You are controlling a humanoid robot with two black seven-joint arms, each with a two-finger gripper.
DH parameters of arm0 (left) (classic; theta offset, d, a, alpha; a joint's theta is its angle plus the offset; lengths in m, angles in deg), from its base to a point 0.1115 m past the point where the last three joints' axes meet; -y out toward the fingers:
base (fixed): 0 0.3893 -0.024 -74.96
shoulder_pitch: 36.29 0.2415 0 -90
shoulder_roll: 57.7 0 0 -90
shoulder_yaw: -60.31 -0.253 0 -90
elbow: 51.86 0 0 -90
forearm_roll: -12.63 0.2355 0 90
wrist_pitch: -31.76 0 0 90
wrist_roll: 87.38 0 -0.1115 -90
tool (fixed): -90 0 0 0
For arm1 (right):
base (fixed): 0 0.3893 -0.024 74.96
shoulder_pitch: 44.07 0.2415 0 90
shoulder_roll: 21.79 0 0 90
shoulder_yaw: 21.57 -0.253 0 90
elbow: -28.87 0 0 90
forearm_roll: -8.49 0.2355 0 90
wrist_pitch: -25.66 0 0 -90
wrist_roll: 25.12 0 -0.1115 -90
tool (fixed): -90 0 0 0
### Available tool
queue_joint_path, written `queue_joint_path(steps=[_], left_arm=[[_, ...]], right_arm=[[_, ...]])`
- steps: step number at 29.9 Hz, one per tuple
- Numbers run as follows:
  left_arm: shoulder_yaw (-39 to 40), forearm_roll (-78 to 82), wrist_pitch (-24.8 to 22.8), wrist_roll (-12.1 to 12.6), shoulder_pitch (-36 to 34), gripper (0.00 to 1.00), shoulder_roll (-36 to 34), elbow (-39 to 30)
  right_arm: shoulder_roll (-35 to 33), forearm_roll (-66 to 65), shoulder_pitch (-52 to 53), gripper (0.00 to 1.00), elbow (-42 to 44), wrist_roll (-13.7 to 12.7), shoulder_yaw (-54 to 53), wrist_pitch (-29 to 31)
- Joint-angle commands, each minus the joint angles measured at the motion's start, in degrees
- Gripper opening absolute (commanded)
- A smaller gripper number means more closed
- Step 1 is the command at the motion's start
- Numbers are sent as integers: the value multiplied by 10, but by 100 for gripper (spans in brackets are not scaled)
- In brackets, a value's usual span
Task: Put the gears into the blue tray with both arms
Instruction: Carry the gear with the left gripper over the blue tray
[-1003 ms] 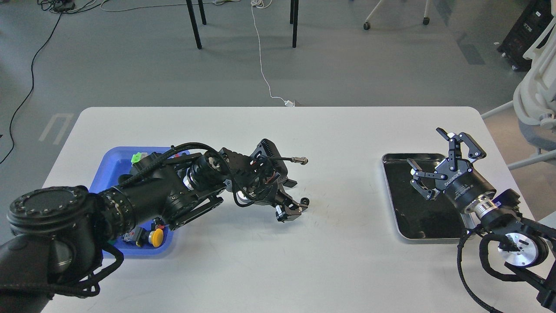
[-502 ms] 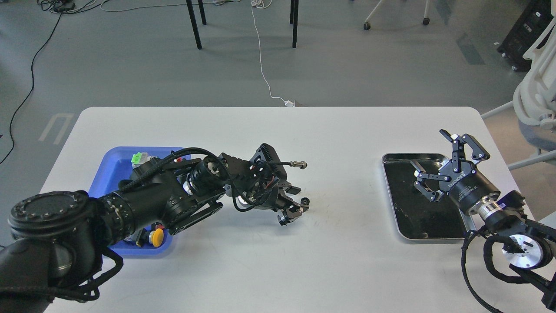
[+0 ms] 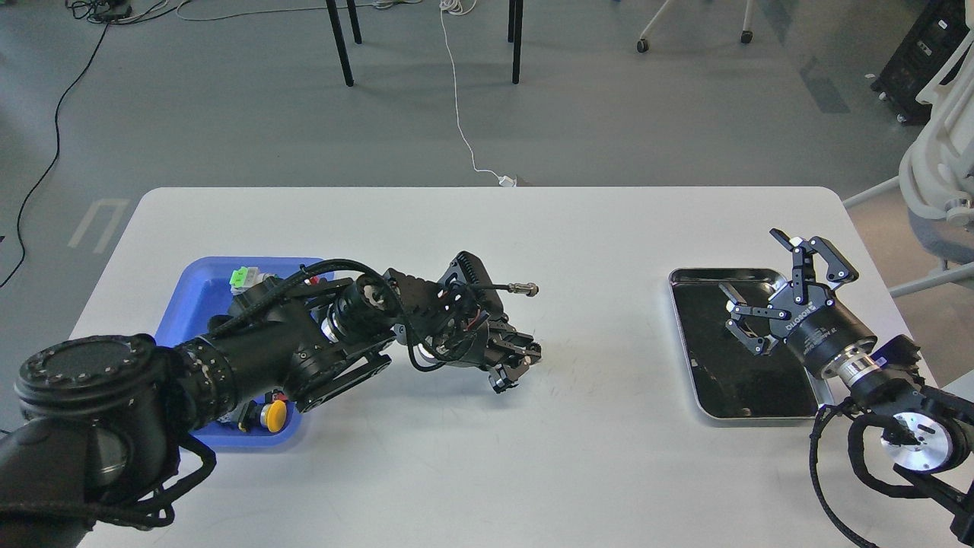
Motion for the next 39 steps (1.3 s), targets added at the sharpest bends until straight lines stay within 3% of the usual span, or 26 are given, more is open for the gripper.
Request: queue_joint_path(steps=[1,10,16,21,28,39], left_arm=[[1,0,1,0,-1,20,0,-1],[4,0,-1,0,-9,18,0,-18],[5,-77,-13,0,-47,18,-29,-105],[7,-140,-34,0,-69,19,-157,-187],[6,-188,-36,0,-65,20,-356,-251],[-2,-188,-47,0,6,20,-560,-260]], right_arm=[[0,-1,0,98,0,0,0,0],[0,-1,0,98,0,0,0,0],[0,-1,0,98,0,0,0,0],[0,-3,0,98,-1,0,0,0],[1,-4,0,98,-2,0,0,0],[8,-7,1,98,-3,0,1,0]])
